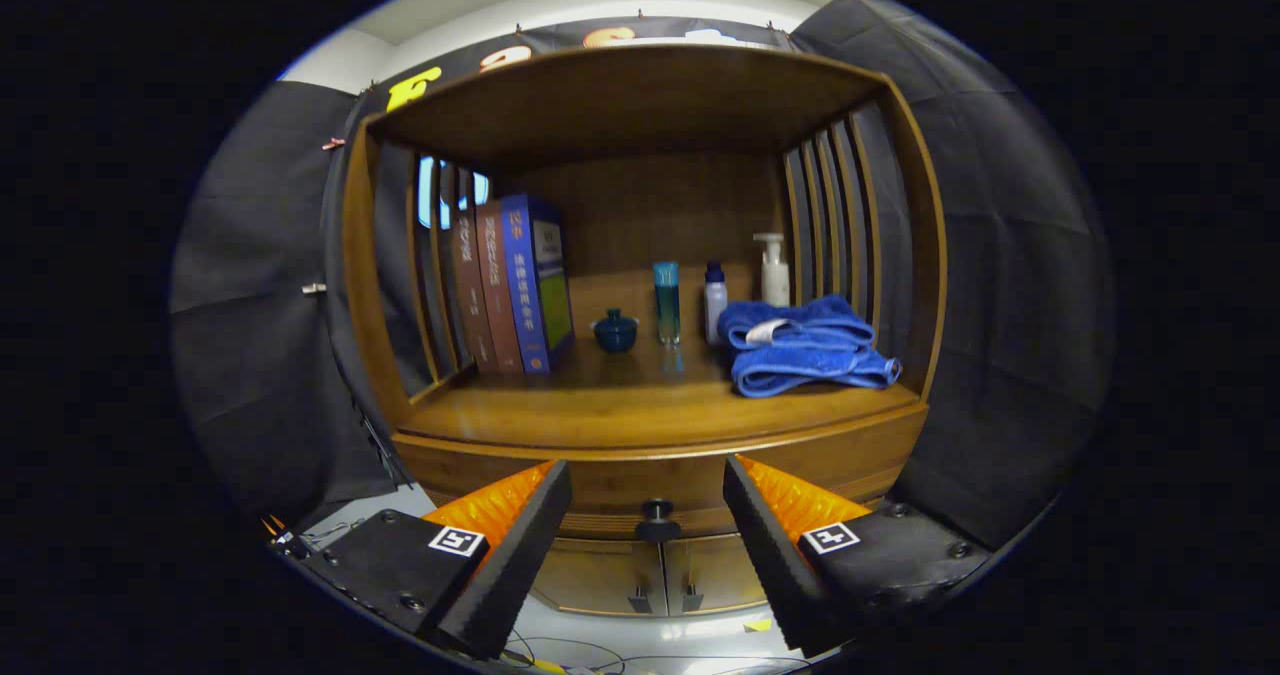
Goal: Pull open the drawer, take out the items inside it, and place them on the countertop above the cabinet.
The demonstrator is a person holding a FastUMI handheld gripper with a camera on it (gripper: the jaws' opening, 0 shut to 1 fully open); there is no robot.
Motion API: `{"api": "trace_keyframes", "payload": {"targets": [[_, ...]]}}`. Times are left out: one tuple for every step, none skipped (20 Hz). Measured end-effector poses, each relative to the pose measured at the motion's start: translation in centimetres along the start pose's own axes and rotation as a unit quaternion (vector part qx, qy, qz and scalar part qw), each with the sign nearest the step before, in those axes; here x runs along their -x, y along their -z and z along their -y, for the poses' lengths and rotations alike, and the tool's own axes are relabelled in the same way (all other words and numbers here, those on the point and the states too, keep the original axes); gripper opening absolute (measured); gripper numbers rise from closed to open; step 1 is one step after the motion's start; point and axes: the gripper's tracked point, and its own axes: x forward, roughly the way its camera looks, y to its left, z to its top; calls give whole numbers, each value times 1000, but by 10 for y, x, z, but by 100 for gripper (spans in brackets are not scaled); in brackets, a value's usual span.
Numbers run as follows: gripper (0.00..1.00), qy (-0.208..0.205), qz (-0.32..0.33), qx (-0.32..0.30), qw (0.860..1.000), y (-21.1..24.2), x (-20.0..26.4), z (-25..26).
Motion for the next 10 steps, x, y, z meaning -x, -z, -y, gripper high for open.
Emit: {"api": "trace_keyframes", "payload": {"targets": [[99, 3, -12, 2, 1000, 12, -11, 6], [100, 4, -25, 3, 1000, 23, -18, 8], [100, 5, -38, 5, 999, 35, -29, 8], [99, 6, -48, 5, 999, 45, -37, 8], [99, 7, -58, 3, 998, 54, -43, 10], [99, 6, -66, 1, 998, 61, -48, 10], [99, 8, -73, 0, 997, 68, -53, 11], [97, 8, -80, -1, 997, 74, -58, 11], [97, 6, -86, -2, 996, 80, -62, 11], [88, 5, -92, -1, 996, 85, -69, 11]]}}
